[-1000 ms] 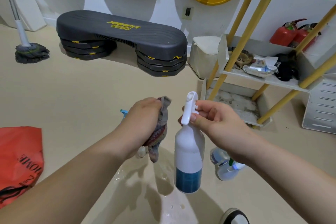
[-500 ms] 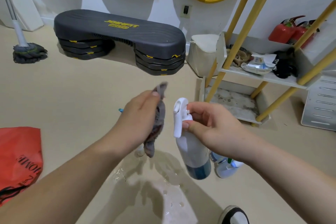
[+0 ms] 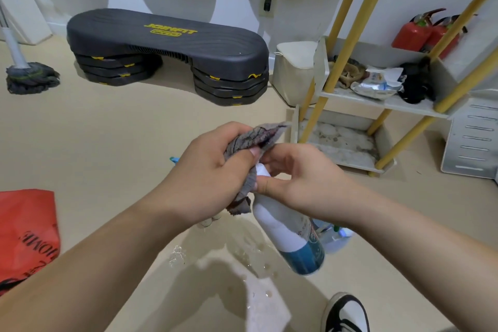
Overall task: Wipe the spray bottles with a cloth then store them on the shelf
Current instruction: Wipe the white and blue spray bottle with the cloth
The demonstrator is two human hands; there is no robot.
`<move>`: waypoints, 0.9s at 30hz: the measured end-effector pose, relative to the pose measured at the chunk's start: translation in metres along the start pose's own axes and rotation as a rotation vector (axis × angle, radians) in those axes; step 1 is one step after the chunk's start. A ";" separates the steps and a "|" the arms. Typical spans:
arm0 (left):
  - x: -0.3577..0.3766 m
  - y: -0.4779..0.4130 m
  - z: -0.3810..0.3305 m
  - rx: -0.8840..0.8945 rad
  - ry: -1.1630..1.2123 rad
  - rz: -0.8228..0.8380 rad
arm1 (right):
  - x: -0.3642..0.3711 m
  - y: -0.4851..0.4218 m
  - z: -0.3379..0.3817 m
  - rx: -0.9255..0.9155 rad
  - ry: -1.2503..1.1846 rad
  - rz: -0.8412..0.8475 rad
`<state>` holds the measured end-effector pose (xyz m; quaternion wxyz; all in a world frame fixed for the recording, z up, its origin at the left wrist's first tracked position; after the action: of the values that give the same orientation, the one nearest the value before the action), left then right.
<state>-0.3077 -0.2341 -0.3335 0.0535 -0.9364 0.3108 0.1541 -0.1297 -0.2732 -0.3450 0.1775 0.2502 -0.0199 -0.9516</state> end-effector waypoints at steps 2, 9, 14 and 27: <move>-0.006 -0.001 0.002 -0.006 0.027 -0.018 | 0.000 0.002 0.001 0.029 -0.115 0.078; -0.029 -0.009 0.003 -0.115 0.304 -0.318 | 0.001 0.001 0.007 0.048 -0.066 0.034; -0.033 0.000 -0.007 0.101 -0.026 -0.352 | 0.005 0.001 0.010 0.123 0.073 0.032; -0.002 -0.007 0.004 0.095 -0.363 -0.034 | -0.004 0.005 0.018 0.139 0.270 -0.026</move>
<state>-0.3063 -0.2266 -0.3368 0.1552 -0.8947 0.2872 0.3048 -0.1330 -0.2778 -0.3270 0.1483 0.3876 -0.0582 -0.9080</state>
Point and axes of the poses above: each hand's wrist, its own y-axis away from the middle knuckle, its own x-axis out of the palm, z = x × y, the point moved 1 cm from there along -y, towards the middle knuckle, and after that the axes turned 11 degrees about z, right-handed, at the moved point
